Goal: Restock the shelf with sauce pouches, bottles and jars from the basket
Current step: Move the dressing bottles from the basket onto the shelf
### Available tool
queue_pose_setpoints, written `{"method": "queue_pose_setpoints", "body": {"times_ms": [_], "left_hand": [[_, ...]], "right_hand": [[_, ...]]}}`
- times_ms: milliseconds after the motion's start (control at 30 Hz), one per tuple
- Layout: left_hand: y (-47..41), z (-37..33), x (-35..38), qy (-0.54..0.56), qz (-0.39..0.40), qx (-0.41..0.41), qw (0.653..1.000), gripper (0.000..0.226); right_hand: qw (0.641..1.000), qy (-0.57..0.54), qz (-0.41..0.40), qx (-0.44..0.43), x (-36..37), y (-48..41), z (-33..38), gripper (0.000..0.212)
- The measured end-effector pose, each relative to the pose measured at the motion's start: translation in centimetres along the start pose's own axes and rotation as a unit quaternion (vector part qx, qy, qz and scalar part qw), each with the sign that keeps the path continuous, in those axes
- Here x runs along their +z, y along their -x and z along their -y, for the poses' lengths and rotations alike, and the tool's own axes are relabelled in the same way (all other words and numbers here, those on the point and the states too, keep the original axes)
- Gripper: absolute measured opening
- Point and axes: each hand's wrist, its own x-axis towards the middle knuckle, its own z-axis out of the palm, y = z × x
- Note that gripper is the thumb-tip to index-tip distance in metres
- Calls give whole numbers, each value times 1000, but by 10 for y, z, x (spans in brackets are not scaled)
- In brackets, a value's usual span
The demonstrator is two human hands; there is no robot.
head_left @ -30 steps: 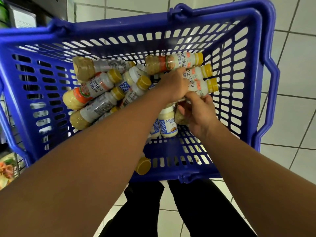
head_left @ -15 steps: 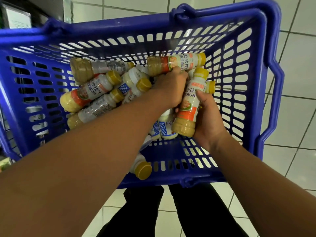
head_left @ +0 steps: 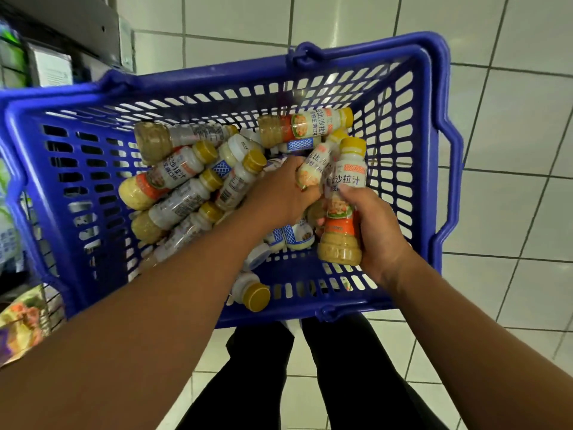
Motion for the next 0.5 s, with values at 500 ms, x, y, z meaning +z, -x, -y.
{"method": "queue_pose_setpoints", "body": {"times_ms": [500], "left_hand": [[188, -72, -51, 514, 38, -104, 851, 35]], "right_hand": [[996, 78, -18, -45, 36, 148, 52, 41]]}}
